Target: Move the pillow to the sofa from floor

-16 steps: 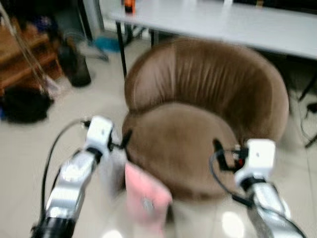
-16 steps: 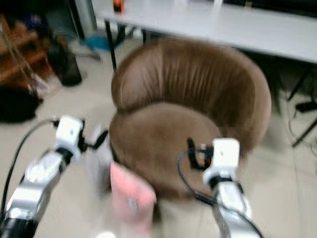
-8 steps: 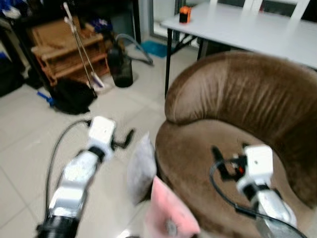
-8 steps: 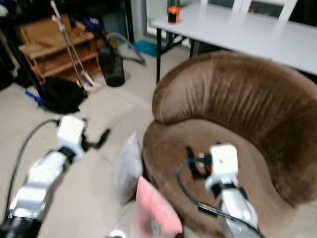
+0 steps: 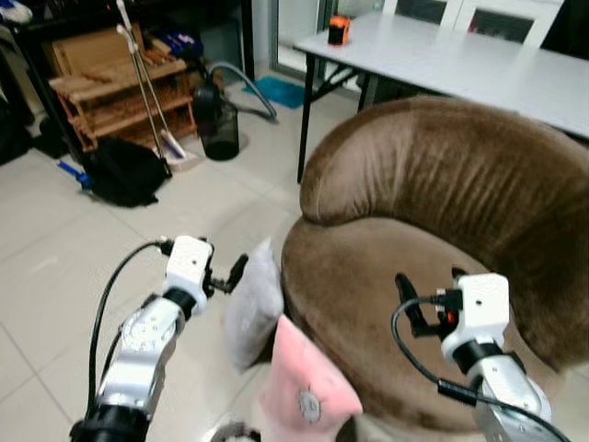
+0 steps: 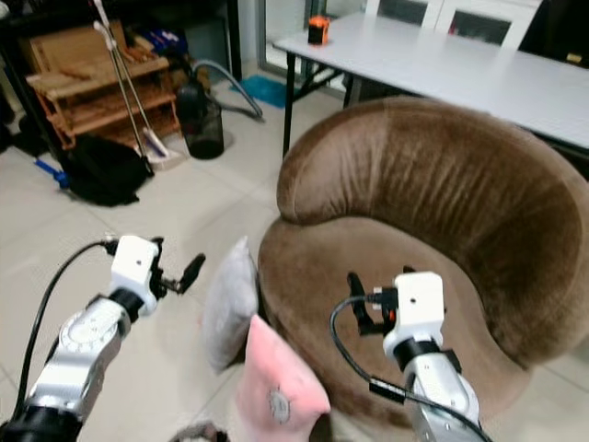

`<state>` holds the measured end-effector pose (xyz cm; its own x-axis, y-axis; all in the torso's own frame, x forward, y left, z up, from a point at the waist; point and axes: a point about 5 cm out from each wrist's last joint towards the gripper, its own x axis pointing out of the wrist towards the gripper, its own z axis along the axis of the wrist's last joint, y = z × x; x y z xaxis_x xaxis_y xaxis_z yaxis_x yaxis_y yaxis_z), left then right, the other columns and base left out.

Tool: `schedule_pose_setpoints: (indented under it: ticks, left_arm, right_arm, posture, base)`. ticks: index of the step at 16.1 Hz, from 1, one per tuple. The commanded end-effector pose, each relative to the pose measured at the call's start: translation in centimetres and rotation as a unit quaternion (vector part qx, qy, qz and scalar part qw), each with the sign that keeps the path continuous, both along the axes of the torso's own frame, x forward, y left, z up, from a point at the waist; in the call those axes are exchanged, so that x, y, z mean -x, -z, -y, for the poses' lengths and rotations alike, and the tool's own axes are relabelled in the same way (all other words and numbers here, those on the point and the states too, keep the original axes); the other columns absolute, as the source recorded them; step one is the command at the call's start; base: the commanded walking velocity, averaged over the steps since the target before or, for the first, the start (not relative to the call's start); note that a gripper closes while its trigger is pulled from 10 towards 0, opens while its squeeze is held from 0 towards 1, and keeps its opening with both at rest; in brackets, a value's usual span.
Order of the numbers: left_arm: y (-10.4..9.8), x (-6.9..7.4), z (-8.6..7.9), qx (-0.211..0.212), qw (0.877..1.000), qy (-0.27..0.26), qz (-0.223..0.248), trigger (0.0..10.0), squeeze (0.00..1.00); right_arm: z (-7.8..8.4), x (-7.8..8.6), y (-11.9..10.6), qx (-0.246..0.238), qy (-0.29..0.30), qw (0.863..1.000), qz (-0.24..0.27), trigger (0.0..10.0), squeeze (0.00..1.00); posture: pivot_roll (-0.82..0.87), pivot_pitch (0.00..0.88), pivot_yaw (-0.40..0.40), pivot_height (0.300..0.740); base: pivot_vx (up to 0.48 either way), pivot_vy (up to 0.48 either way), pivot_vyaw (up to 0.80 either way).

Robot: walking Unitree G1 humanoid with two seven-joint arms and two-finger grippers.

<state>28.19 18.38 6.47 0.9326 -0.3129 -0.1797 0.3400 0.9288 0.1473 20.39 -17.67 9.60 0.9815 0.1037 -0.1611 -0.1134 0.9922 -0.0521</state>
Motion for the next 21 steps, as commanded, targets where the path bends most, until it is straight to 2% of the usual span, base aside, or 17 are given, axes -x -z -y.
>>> schedule_pose_setpoints:
  ticks: [1, 5, 7, 11, 13, 15, 16, 17, 18, 19, 20, 21]
  left_arm:
    - [0.5, -0.3, -0.3, -0.006, 1.000, -0.002, -0.004, 10.0, 0.00]
    - [2.5, -0.3, -1.4, -0.013, 1.000, -0.007, -0.027, 10.0, 0.00]
    - [4.5, 0.7, -2.7, -0.020, 0.998, -0.018, -0.055, 10.0, 0.00]
    - [6.9, 2.6, -3.4, -0.017, 0.994, -0.038, -0.096, 10.0, 0.00]
    - [5.7, 2.1, -4.0, -0.007, 0.998, -0.028, -0.062, 10.0, 0.00]
    - [3.8, 1.2, -4.7, -0.010, 1.000, -0.015, 0.004, 10.0, 0.00]
    - [3.0, 0.7, -4.6, -0.001, 1.000, -0.011, 0.026, 10.0, 0.00]
    - [1.0, -0.8, -4.3, 0.035, 0.997, -0.013, 0.072, 10.0, 0.00]
    - [-2.4, -3.8, -2.3, 0.070, 0.990, -0.023, 0.122, 10.0, 0.00]
    - [-5.3, -6.5, 0.1, 0.086, 0.988, -0.039, 0.125, 10.0, 0.00]
    - [-7.5, -7.8, 1.9, 0.081, 0.988, -0.036, 0.127, 10.0, 0.00]
    - [-8.3, -7.9, 3.9, 0.042, 0.991, 0.035, 0.126, 10.0, 0.00]
  right_arm:
    - [0.1, 0.0, 0.0, -0.002, -0.002, 1.000, 0.001, 10.0, 0.00]
    - [-0.1, 0.0, 0.1, -0.004, -0.006, 1.000, 0.001, 10.0, 0.00]
    - [-0.1, 0.0, 0.1, -0.003, -0.008, 1.000, 0.001, 10.0, 0.00]
    - [-0.1, -0.2, 0.0, 0.004, -0.019, 1.000, 0.009, 10.0, 0.00]
    - [-0.1, -0.7, 0.2, 0.022, -0.011, 1.000, 0.007, 10.0, 0.00]
    - [0.2, -1.5, 0.6, 0.039, 0.011, 0.999, 0.000, 10.0, 0.00]
    - [0.2, -1.7, 0.5, 0.040, 0.014, 0.999, 0.000, 10.0, 0.00]
    - [0.3, -1.8, 0.5, 0.034, 0.018, 0.999, 0.000, 10.0, 0.00]
    - [0.3, -2.0, 0.5, 0.028, 0.024, 0.999, 0.000, 10.0, 0.00]
    - [0.2, -2.3, 0.3, 0.021, 0.026, 0.999, 0.004, 10.0, 0.00]
    - [0.1, -2.5, 0.3, 0.019, 0.026, 0.999, 0.006, 10.0, 0.00]
    - [0.0, -2.8, 0.5, 0.024, 0.024, 0.999, 0.002, 10.0, 0.00]
  posture:
    - [0.02, 0.055, -0.019, 0.650]
    - [0.02, 0.057, -0.018, 0.610]
    - [0.02, 0.057, -0.019, 0.590]
    - [0.02, 0.068, -0.029, 0.550]
    - [0.02, 0.071, -0.030, 0.550]
    - [0.02, 0.075, -0.041, 0.550]
    - [0.02, 0.079, -0.050, 0.550]
    - [0.02, 0.080, -0.062, 0.550]
    - [0.03, 0.080, -0.068, 0.550]
    - [0.03, 0.076, -0.074, 0.550]
    - [0.03, 0.072, -0.076, 0.550]
    - [0.02, 0.065, -0.073, 0.550]
  base:
    - [0.000, 0.000, 0.00]
    - [0.000, 0.000, 0.00]
    - [0.000, 0.000, 0.00]
    - [0.000, 0.000, 0.00]
    - [0.000, 0.000, 0.00]
    - [0.000, 0.000, 0.00]
    - [0.000, 0.000, 0.00]
    - [0.000, 0.000, 0.00]
    - [0.000, 0.000, 0.00]
    - [0.000, 0.000, 0.00]
    - [0.000, 0.000, 0.00]
    - [0.000, 0.000, 0.00]
